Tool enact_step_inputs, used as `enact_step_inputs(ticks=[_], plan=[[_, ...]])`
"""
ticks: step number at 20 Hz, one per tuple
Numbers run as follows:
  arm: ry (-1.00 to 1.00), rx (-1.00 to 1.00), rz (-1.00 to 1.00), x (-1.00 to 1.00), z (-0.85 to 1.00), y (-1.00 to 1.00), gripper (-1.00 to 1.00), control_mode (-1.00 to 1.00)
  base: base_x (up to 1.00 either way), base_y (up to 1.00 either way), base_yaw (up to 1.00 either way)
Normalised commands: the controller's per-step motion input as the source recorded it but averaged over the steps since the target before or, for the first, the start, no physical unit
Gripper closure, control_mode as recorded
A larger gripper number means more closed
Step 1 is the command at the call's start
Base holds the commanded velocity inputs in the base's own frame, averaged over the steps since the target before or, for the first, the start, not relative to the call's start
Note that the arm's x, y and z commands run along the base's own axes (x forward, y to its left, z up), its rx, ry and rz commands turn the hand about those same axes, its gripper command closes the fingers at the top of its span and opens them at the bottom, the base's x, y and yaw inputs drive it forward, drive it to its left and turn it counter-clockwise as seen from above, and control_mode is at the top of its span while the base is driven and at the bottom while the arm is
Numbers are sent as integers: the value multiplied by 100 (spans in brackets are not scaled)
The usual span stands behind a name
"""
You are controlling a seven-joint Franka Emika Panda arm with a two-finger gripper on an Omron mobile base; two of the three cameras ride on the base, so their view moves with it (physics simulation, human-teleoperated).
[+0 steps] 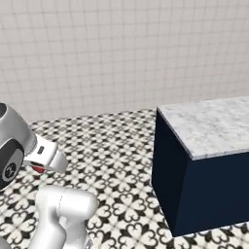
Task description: Take the strawberry from the fridge and place it on top of the pancake, located on the dining counter.
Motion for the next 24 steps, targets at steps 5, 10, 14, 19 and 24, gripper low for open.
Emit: enact_step_inputs(ticks=[5,10,14,19,24], plan=[[0,0,0,0,0,0,100,100,100,70,-53],[0,0,0,0,0,0,100,100,72,95,-49],[0,0,0,0,0,0,100,100,34,100,-41],[0,0,0,0,0,0,100,100,40,100,-39],[0,0,0,0,0,0,100,100,56,100,-39]])
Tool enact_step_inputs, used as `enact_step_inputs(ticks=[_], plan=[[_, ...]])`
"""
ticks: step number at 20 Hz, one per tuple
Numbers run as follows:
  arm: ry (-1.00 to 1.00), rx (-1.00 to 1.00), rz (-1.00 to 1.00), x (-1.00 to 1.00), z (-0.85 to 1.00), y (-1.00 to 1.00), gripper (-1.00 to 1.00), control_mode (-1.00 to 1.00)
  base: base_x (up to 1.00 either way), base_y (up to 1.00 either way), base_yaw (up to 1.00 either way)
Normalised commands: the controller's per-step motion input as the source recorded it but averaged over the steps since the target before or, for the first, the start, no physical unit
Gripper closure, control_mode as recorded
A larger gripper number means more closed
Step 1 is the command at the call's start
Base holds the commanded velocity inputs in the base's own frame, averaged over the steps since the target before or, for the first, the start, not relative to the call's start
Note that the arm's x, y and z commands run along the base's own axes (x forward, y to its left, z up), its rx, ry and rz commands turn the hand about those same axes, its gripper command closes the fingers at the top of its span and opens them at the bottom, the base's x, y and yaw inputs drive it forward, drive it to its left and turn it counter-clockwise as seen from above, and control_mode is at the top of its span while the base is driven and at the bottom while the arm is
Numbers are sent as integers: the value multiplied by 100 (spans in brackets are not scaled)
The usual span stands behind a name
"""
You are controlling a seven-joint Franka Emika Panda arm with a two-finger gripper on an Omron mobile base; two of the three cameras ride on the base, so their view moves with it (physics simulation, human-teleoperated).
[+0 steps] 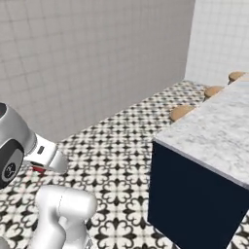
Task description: Take the strawberry from the fridge and place it on top of the pancake, located on the dining counter.
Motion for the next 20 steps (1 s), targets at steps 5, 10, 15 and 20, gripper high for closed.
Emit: enact_step_inputs(ticks=[5,10,15,20], plan=[[0,0,0,0,0,0,100,100,78,100,-41],[0,0,0,0,0,0,100,100,84,100,-41],[0,0,0,0,0,0,100,100,96,100,-43],[0,0,0,0,0,0,100,100,100,100,-41]])
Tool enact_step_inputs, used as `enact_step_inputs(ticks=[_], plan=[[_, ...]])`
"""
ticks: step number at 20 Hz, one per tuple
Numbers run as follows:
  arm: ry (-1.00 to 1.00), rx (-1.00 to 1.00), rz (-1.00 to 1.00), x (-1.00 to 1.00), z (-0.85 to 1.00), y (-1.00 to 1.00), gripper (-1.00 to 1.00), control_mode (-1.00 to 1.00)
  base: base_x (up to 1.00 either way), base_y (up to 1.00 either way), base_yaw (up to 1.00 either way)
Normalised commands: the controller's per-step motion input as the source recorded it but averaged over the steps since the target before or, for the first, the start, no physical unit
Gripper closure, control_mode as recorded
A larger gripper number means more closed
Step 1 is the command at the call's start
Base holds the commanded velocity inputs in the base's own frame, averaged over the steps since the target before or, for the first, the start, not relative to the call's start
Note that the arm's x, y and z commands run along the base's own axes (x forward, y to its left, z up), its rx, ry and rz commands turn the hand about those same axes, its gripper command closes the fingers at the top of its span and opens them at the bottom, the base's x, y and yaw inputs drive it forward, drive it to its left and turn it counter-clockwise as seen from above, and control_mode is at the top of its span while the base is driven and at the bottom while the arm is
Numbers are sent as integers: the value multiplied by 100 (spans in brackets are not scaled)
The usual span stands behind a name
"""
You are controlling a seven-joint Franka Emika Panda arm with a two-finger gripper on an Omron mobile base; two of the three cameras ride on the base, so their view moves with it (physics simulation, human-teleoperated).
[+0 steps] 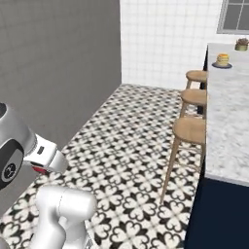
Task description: Take the strawberry from the fridge and place it on top of the pancake, located on the dining counter.
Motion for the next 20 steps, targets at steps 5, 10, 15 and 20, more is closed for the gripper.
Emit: enact_step_inputs(ticks=[5,10,15,20], plan=[[0,0,0,0,0,0,100,100,100,100,-35],[0,0,0,0,0,0,100,100,100,100,-35],[0,0,0,0,0,0,100,100,100,96,-40],[0,0,0,0,0,0,100,100,100,76,-52]])
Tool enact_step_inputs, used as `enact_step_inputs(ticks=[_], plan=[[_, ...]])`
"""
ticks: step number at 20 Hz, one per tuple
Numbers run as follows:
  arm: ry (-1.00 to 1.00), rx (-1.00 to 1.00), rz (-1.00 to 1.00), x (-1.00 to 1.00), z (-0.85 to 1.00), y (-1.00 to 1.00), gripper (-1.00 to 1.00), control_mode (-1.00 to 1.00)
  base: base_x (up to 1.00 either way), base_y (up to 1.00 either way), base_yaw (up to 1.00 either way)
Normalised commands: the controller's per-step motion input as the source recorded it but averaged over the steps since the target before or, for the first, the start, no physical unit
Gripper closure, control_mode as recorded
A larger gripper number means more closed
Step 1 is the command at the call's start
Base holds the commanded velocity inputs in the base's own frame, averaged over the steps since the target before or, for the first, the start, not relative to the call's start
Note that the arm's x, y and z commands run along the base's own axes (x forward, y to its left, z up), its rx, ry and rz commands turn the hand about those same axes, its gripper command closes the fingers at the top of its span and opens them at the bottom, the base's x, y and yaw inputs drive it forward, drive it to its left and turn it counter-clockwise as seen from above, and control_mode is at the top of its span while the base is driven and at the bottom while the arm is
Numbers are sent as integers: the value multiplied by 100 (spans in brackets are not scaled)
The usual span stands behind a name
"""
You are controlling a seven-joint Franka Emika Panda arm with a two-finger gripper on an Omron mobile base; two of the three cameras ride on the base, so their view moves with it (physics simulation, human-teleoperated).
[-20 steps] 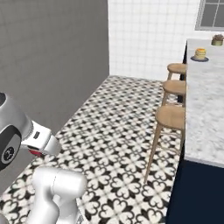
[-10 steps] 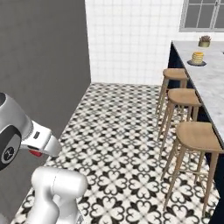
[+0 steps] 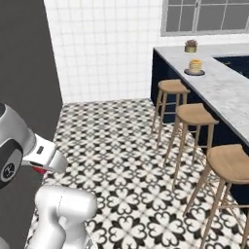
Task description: Take the strawberry from the fridge and place it on top of the pancake, located on the dining counter.
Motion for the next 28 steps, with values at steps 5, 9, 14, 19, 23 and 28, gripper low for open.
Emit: enact_step_inputs(ticks=[5,9,14,19,23,28], plan=[[0,0,0,0,0,0,100,100,100,48,-56],[0,0,0,0,0,0,100,100,100,41,-58],[0,0,0,0,0,0,100,100,100,44,-58],[0,0,0,0,0,0,100,100,100,68,-55],[0,0,0,0,0,0,100,100,100,66,-52],[0,0,0,0,0,0,100,100,100,74,-53]])
